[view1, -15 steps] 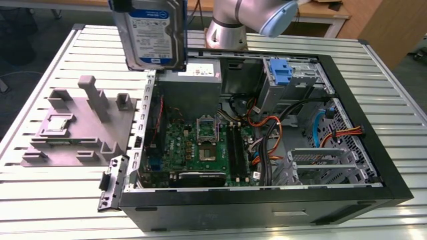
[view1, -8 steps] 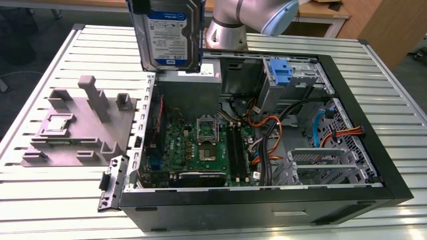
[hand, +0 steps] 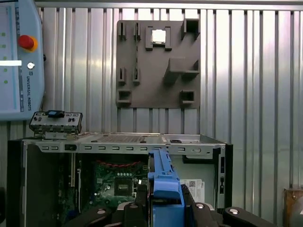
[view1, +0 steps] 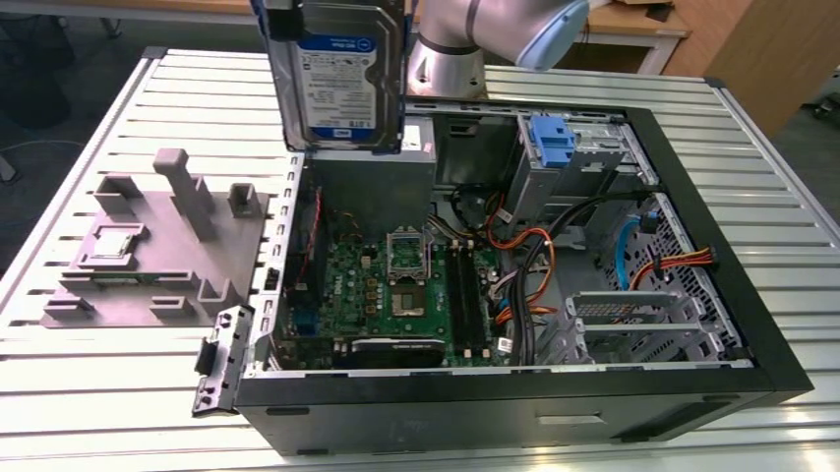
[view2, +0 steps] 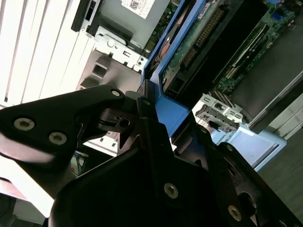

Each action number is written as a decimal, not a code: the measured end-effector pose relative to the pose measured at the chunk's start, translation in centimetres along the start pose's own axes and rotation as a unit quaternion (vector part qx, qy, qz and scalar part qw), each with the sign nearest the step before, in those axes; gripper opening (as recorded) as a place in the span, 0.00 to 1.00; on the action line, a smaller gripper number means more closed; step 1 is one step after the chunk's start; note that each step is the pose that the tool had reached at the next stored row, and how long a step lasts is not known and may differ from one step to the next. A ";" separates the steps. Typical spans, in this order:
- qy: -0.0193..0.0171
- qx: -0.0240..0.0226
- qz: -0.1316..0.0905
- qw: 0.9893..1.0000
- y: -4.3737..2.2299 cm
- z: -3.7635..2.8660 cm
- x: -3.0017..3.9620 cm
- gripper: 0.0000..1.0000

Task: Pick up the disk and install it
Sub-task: 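Pick up the disk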

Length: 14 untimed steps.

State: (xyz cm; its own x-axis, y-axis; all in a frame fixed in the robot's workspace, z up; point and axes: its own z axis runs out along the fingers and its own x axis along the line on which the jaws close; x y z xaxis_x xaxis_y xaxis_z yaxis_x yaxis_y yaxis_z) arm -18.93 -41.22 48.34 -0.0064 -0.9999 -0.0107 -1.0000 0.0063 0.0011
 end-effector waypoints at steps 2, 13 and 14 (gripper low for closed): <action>0.000 0.000 0.000 1.000 -0.85 0.06 0.05 0.36; 0.000 0.000 0.000 1.000 -3.85 0.43 1.19 0.36; 0.000 0.000 0.000 1.000 -3.85 0.47 1.51 0.36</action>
State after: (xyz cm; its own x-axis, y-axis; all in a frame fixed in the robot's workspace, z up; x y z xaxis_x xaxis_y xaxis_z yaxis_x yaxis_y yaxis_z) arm -15.08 -42.75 47.85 -0.0063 -0.9999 -0.0104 -1.0000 0.0063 0.0012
